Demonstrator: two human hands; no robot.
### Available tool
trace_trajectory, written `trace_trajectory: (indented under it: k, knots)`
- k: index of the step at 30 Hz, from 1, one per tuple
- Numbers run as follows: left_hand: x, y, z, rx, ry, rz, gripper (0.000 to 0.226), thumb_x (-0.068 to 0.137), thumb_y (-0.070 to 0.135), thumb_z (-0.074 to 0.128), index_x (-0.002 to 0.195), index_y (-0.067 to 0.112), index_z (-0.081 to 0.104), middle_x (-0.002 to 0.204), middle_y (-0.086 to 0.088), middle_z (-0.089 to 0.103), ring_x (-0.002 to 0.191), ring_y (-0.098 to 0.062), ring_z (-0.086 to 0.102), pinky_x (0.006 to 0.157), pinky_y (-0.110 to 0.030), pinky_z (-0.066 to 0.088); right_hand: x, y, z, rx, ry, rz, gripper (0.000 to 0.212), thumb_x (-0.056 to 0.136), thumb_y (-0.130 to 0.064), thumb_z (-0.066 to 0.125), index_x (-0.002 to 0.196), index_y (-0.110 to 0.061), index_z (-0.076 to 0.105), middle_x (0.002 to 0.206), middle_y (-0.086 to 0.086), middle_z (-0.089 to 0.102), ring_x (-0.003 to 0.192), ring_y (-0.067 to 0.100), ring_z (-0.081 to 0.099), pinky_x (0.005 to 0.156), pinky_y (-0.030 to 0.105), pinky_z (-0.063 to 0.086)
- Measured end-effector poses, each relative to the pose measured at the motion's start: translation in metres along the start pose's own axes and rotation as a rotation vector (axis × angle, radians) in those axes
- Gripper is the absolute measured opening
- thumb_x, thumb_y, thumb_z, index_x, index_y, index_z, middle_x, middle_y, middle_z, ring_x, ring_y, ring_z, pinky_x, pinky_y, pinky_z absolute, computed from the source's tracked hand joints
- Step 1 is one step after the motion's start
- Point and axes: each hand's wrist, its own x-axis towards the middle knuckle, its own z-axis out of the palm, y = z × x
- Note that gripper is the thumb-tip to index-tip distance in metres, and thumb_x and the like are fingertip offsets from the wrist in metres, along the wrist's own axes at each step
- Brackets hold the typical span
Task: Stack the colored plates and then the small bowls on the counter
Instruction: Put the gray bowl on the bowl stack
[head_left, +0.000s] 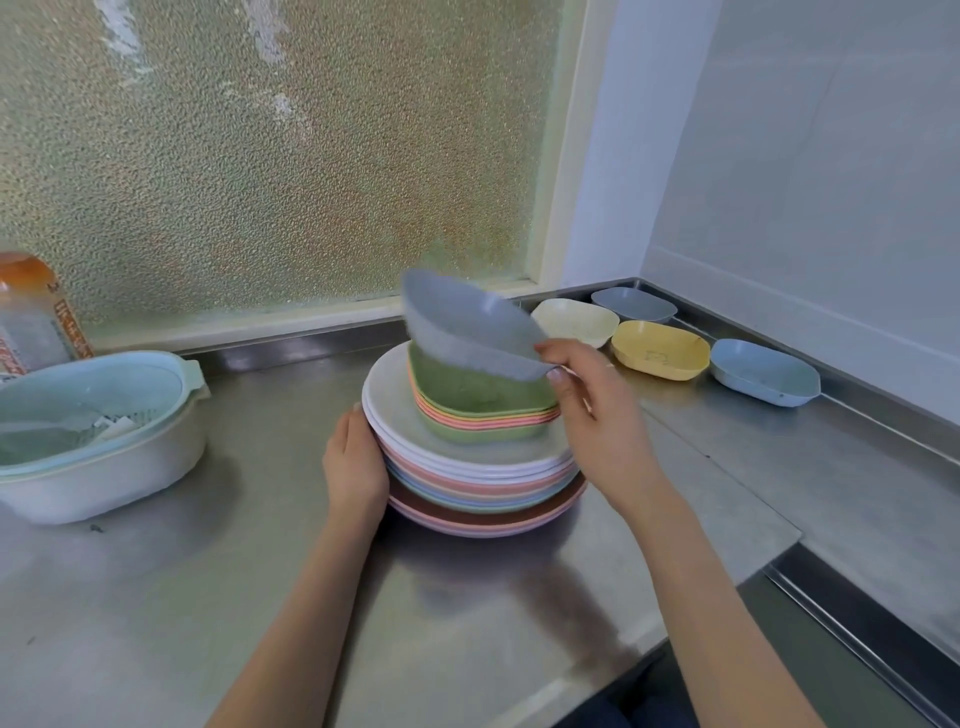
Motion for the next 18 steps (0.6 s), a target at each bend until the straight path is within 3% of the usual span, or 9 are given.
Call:
trace_trajectory:
  k: [2,4,10,13,18]
  knots:
    - [0.001,-0.002,0.0,0.01,-0.003,-0.005,0.031,0.099,0.01,0.028,0.084,0.006,0.055,0.074,0.006,0.05,0.085,-0.019,0.045,0.061,-0.02,0.027,-0.002,-0.001,0.001,-0.07,-0.046,-0.021,0.021,0.093,-0.002,0.043,0.102,-0.009,0.061,0.112,0.003,0.062,0.099,-0.002,0.047,0.087,0.002,0.032]
    - [0.002,-0.003,0.0,0.006,-0.003,-0.014,0.031,0.098,0.01,0.028,0.085,0.006,0.056,0.075,0.006,0.051,0.084,-0.019,0.046,0.059,-0.02,0.028,-0.005,-0.002,0.0,-0.097,-0.07,-0.032,0.021,0.093,0.001,0.043,0.099,-0.009,0.06,0.114,0.004,0.062,0.1,0.0,0.047,0.086,0.0,0.03]
    - [0.001,-0.001,0.001,0.01,0.0,-0.039,0.032,0.099,0.013,0.028,0.085,0.006,0.056,0.083,-0.003,0.056,0.085,-0.019,0.046,0.065,-0.021,0.029,-0.008,-0.002,-0.003,-0.275,0.026,0.003,0.032,0.085,-0.002,0.034,0.104,-0.011,0.058,0.123,0.004,0.055,0.107,0.018,0.051,0.082,0.022,0.039]
    - [0.001,-0.001,0.001,0.001,-0.001,-0.054,0.032,0.098,0.013,0.029,0.085,0.005,0.057,0.092,-0.009,0.057,0.085,-0.019,0.045,0.074,-0.026,0.031,-0.01,0.0,-0.005,-0.293,0.031,0.007,0.037,0.084,-0.009,0.029,0.104,-0.01,0.06,0.126,0.006,0.055,0.109,0.02,0.051,0.084,0.024,0.04]
    - [0.001,0.0,0.0,-0.006,-0.001,-0.055,0.031,0.098,0.013,0.029,0.085,0.005,0.056,0.092,-0.008,0.057,0.085,-0.019,0.045,0.075,-0.027,0.032,-0.014,0.002,-0.005,-0.161,-0.005,0.068,0.032,0.093,0.0,0.038,0.11,-0.018,0.058,0.134,0.001,0.053,0.117,0.015,0.051,0.093,0.022,0.042]
